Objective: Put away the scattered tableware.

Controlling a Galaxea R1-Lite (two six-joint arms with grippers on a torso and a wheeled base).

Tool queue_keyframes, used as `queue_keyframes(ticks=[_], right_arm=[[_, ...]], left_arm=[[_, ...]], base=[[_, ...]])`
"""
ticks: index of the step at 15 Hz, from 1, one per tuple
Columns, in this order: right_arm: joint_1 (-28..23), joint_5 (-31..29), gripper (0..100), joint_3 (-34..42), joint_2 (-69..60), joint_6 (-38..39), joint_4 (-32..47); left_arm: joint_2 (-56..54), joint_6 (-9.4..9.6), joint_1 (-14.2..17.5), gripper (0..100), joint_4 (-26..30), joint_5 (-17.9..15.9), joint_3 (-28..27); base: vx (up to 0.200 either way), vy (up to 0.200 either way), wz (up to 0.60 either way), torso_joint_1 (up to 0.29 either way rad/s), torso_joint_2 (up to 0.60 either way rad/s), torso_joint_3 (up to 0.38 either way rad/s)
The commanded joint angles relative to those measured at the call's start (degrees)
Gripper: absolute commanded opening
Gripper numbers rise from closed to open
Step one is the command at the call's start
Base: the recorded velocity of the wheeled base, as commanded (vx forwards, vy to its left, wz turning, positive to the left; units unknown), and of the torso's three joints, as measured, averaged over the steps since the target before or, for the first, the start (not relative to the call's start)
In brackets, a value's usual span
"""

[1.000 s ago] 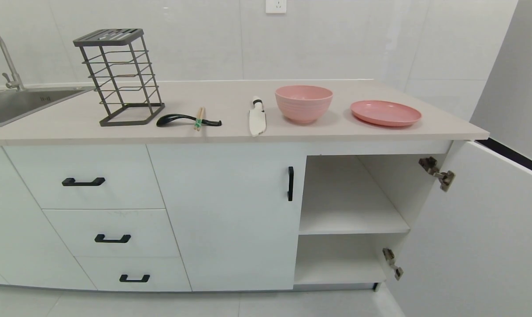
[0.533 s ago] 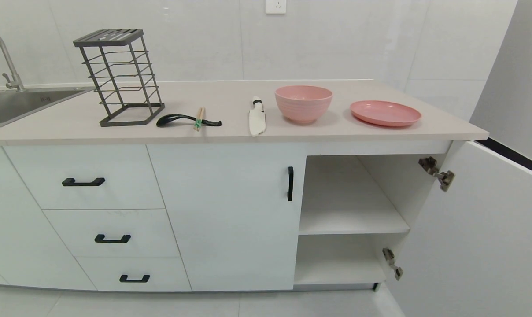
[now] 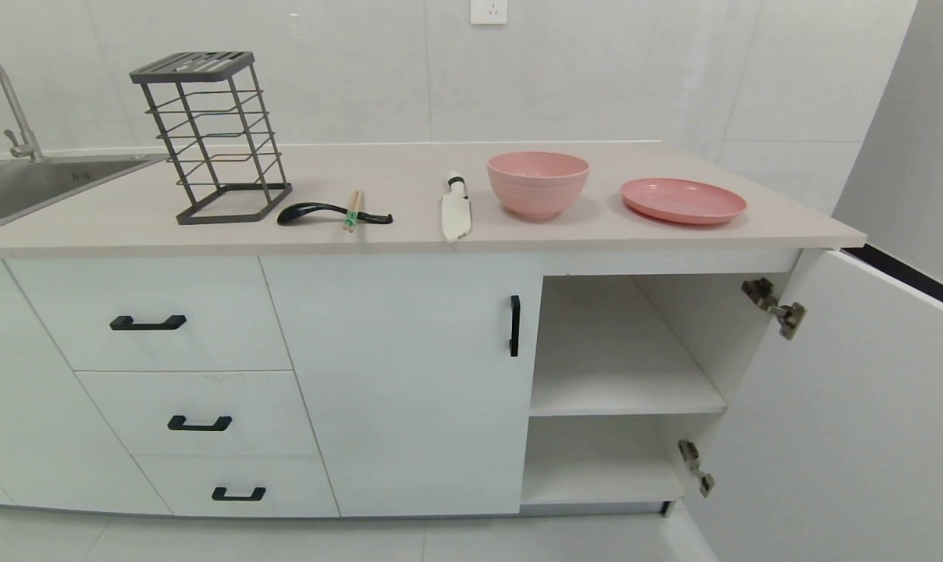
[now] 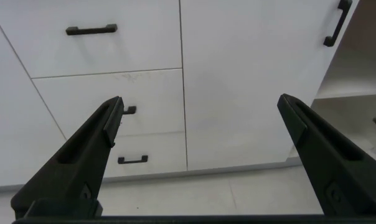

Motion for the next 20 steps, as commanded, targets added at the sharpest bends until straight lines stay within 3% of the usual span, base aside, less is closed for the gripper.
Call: queue_keyframes(ticks=[1, 6, 10, 16, 20], right_arm=[[0.00, 0.03, 100, 0.00, 0.20, -0.02, -0.01], [0.00, 0.03, 100, 0.00, 0.20, 0.07, 0.08], [0.00, 0.03, 100, 0.00, 0.20, 0.07, 0.08], [0.00, 0.03, 100, 0.00, 0.20, 0.07, 0.08], [0.00, 0.03, 100, 0.00, 0.20, 0.07, 0.08]], left_arm=[[0.22, -0.38, 0.09, 100, -0.01, -0.02, 0.01], [0.22, -0.38, 0.00, 100, -0.01, -0.02, 0.01], [0.22, -0.38, 0.09, 100, -0.01, 0.34, 0.01], [0.31, -0.38, 0.00, 100, -0.01, 0.34, 0.01], [0.31, -0.47, 0.00, 100, -0.01, 0.34, 0.10]], base=[[0.000, 0.000, 0.00, 0.000, 0.00, 0.000], [0.000, 0.000, -0.36, 0.000, 0.00, 0.000], [0.000, 0.000, 0.00, 0.000, 0.00, 0.000], [0.000, -0.200, 0.00, 0.003, 0.00, 0.002], [0.000, 0.050, 0.00, 0.001, 0.00, 0.002]])
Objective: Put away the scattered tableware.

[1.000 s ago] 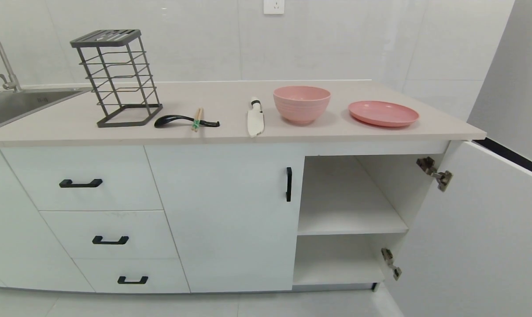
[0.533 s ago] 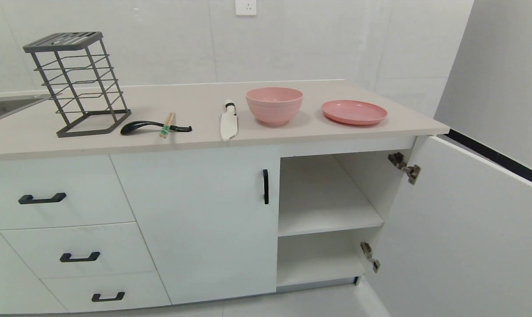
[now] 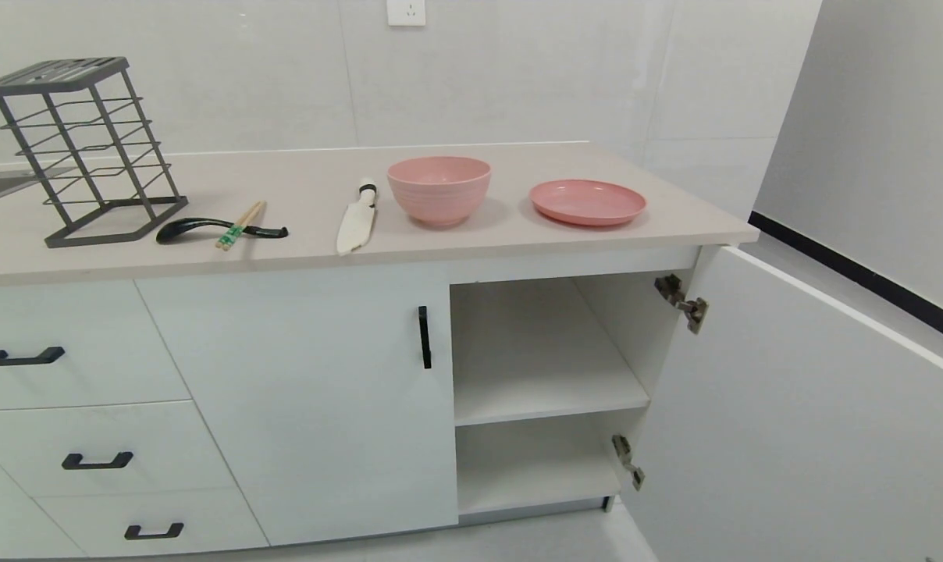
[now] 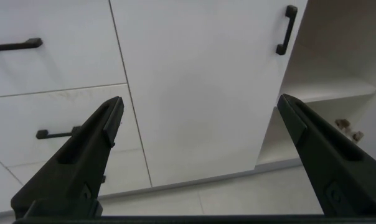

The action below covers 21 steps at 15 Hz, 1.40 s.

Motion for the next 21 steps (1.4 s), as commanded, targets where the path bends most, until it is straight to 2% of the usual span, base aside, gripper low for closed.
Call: queue_keyframes(ticks=[1, 2, 17, 21], right_arm=[[0.00, 0.02, 100, 0.00, 0.13, -0.02, -0.01], [0.00, 0.02, 100, -0.09, 0.13, -0.02, 0.08], [0.00, 0.02, 100, 0.00, 0.13, -0.10, -0.01], [0.00, 0.02, 100, 0.00, 0.13, -0.19, 0.08]], left_arm=[[0.19, -0.04, 0.09, 100, -0.03, -0.12, -0.04], [0.19, 0.13, 0.09, 100, -0.03, -0.21, -0.04], [0.19, 0.13, 0.00, 100, -0.03, 0.06, 0.05], [0.10, 0.22, 0.09, 100, -0.03, 0.06, -0.04]], base=[[0.000, 0.200, 0.00, -0.002, 0.01, 0.007], [0.000, 0.200, 0.00, -0.002, 0.00, 0.002], [0.000, 0.000, 0.00, 0.000, 0.00, 0.000], [0.200, 0.000, 0.00, 0.001, 0.00, 0.005]])
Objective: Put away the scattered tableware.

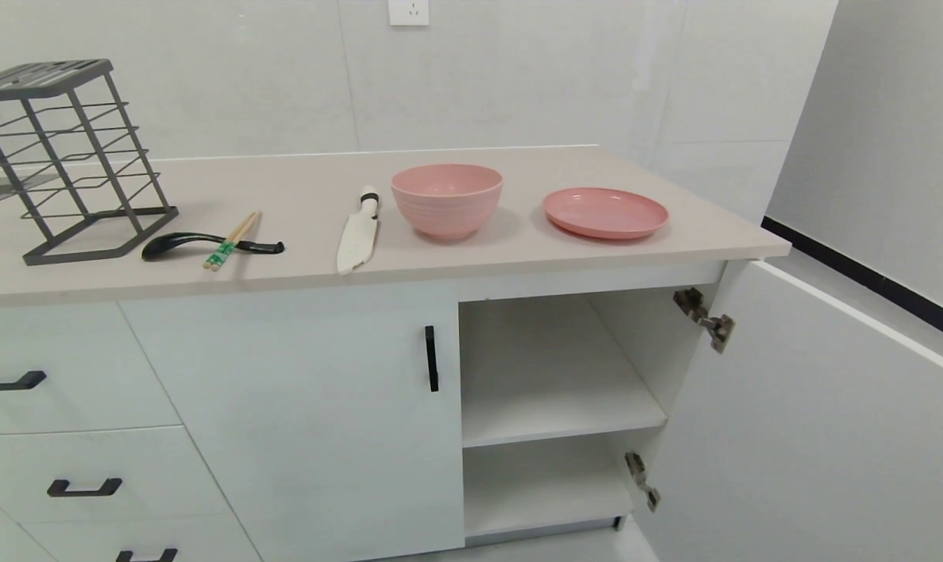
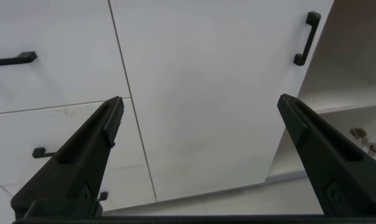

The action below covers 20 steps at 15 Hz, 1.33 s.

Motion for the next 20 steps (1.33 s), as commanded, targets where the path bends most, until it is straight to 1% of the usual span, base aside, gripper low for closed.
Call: queue_keyframes(ticks=[1, 13, 15, 20], right_arm=[[-0.02, 0.03, 100, 0.00, 0.09, 0.03, -0.07], [-0.02, 0.03, 100, 0.00, 0.09, 0.12, -0.07], [-0.02, 0.03, 100, 0.00, 0.09, 0.12, -0.07], [-0.02, 0.03, 100, 0.00, 0.09, 0.12, -0.07]], left_arm=[[0.05, 0.12, 0.06, 100, -0.01, 0.18, 0.07], [0.05, 0.04, 0.06, 100, -0.01, 0.18, -0.01], [0.05, -0.23, -0.02, 100, -0.01, 0.27, -0.01], [0.14, -0.05, -0.02, 100, -0.01, 0.27, -0.01]], base=[[0.000, 0.000, 0.00, 0.000, 0.00, 0.000], [0.000, 0.000, 0.00, 0.000, 0.00, 0.000], [0.000, 0.000, 0.00, 0.000, 0.00, 0.000], [0.000, 0.000, 0.00, 0.000, 0.00, 0.000]])
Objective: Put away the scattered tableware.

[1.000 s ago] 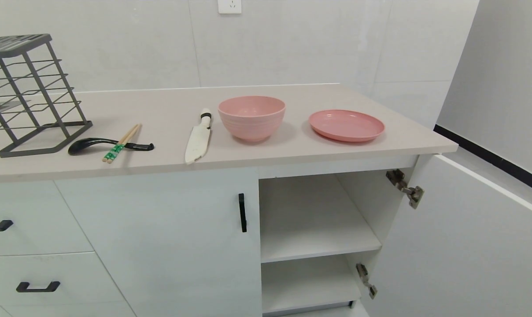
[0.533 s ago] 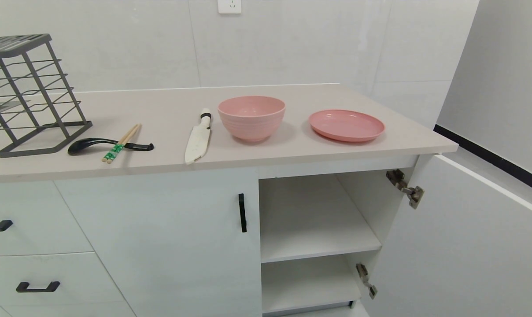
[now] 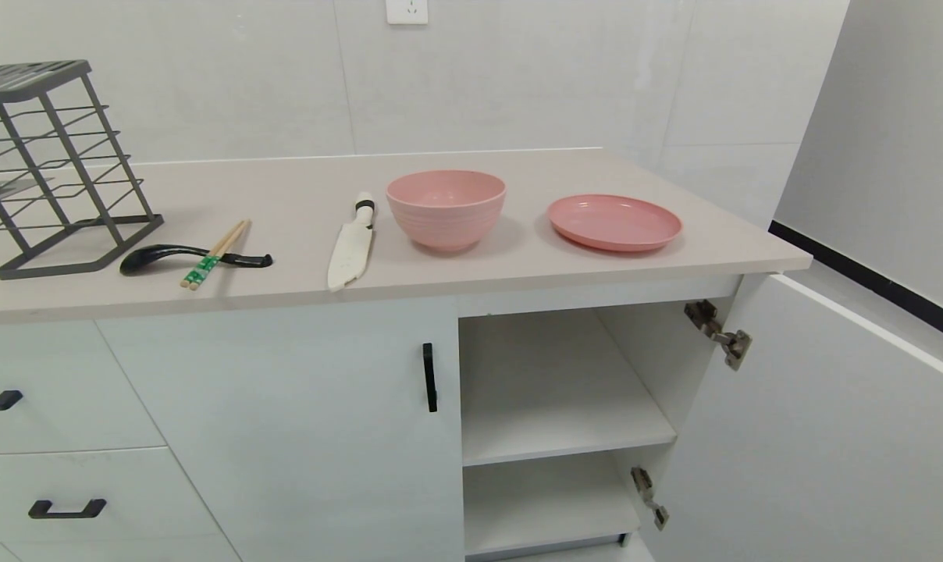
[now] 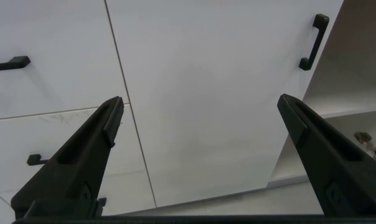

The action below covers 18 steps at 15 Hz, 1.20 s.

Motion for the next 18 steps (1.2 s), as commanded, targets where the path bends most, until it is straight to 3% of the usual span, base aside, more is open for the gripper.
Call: queue_keyframes(ticks=[1, 8, 9, 10, 12, 16, 18], right_arm=[[0.00, 0.03, 100, 0.00, 0.09, -0.02, 0.01], [0.18, 0.38, 100, 0.00, 0.00, -0.72, -0.07], [-0.26, 0.82, 100, -5.45, 0.70, -0.81, -2.80], [-0.79, 1.53, 100, -15.47, 5.63, -0.45, -6.05], [-1.58, 7.86, 100, -20.04, 12.92, -2.74, -5.87], [-3.25, 10.23, 100, -5.98, 5.45, -4.50, -4.29], [-3.77, 5.13, 100, 0.00, 4.22, -4.15, -5.35]], left_arm=[[0.09, 0.21, 0.00, 100, -0.01, -0.09, 0.05], [0.09, 0.21, 0.09, 100, -0.01, -0.35, 0.05], [0.09, 0.30, 0.09, 100, -0.01, -0.35, 0.05], [0.09, 0.39, 0.09, 100, -0.01, -0.35, 0.05], [0.09, 0.39, 0.09, 100, -0.01, -0.09, 0.05], [0.00, 0.39, 0.09, 100, -0.01, -0.17, 0.05], [0.09, 0.39, 0.09, 100, -0.01, -0.17, 0.05]], base=[[0.000, 0.000, 0.00, 0.000, 0.00, 0.000], [0.000, 0.000, 0.00, 0.000, 0.00, 0.000], [0.000, 0.000, 0.00, 0.000, 0.00, 0.000], [0.000, 0.000, 0.00, 0.000, 0.00, 0.000], [0.000, 0.000, 0.00, 0.000, 0.00, 0.000], [0.000, 0.000, 0.00, 0.000, 0.00, 0.000], [0.000, 0.000, 0.00, 0.000, 0.00, 0.000]])
